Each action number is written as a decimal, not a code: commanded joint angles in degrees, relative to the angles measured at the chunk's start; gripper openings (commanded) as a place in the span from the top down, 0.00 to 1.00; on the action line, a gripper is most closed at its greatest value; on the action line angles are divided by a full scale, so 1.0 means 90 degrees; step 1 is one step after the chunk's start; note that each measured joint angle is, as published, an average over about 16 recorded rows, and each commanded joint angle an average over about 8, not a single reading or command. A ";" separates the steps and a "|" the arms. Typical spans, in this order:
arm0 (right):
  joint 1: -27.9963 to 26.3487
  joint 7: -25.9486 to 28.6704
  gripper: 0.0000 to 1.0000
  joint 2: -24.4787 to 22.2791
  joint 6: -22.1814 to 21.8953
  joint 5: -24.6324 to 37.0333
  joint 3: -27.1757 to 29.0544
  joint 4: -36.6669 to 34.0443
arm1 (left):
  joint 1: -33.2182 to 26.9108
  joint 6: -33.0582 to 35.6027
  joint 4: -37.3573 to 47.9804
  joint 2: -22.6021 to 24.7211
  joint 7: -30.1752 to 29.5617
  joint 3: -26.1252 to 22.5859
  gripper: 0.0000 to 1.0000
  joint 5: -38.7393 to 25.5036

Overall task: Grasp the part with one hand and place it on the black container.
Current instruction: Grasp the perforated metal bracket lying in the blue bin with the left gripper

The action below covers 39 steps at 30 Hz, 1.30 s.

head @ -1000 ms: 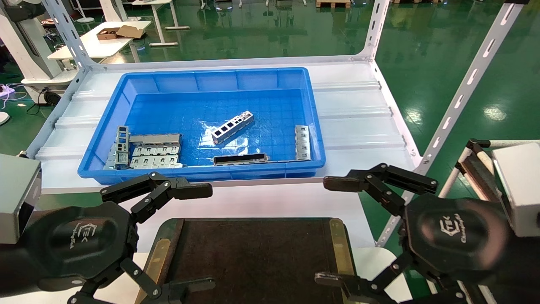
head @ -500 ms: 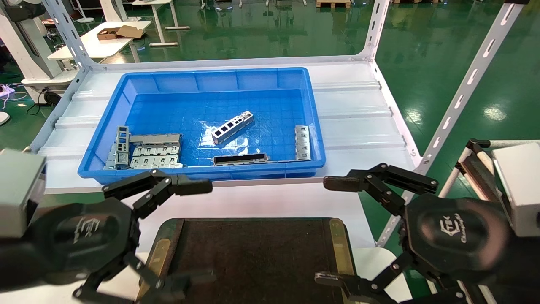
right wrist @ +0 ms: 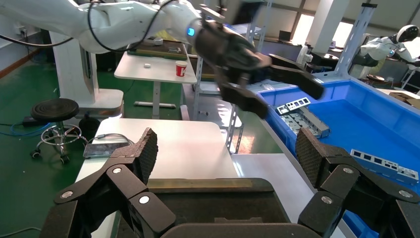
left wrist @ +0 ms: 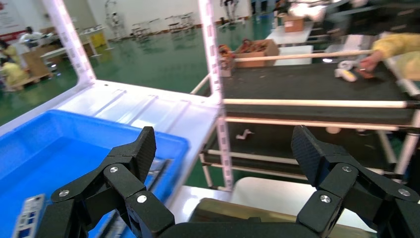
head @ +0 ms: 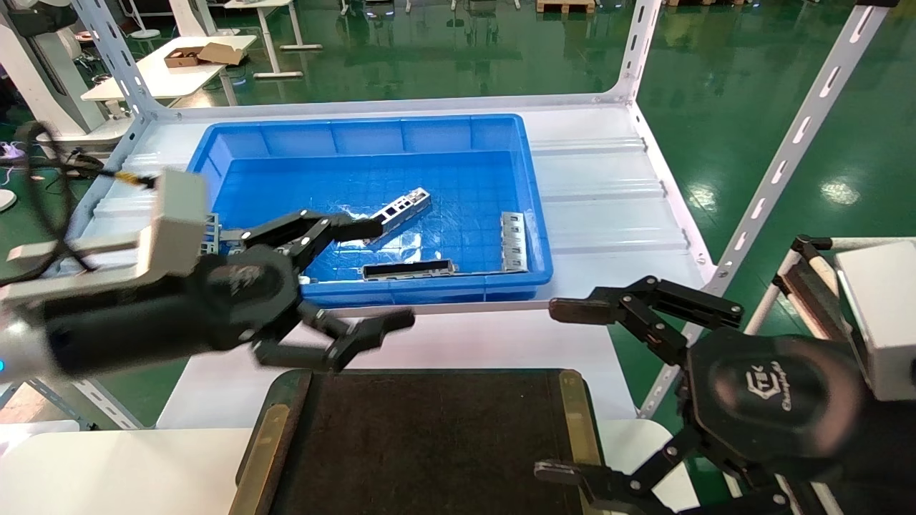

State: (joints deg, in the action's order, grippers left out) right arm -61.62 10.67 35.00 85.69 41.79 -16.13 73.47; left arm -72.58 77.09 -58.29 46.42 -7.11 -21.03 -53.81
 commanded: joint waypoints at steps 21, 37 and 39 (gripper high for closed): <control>-0.0002 -0.0005 0.00 -0.0004 -0.0004 -0.0007 -0.0010 0.0000 | -0.2118 -0.2419 0.5073 0.2461 0.2301 -0.0449 0.00 -0.1376; -0.0004 -0.0009 0.80 -0.0007 -0.0008 -0.0012 -0.0018 0.0000 | -0.2237 -0.4504 0.6198 0.3395 0.2858 -0.0350 0.77 -0.1340; -0.0004 -0.0009 0.97 -0.0008 -0.0008 -0.0013 -0.0019 0.0000 | -0.2209 -0.4499 0.6201 0.3410 0.2862 -0.0345 0.98 -0.1323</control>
State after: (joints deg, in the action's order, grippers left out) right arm -61.66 10.58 34.93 85.62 41.68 -16.30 73.47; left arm -92.52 36.56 -2.57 77.02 18.57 -24.22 -65.81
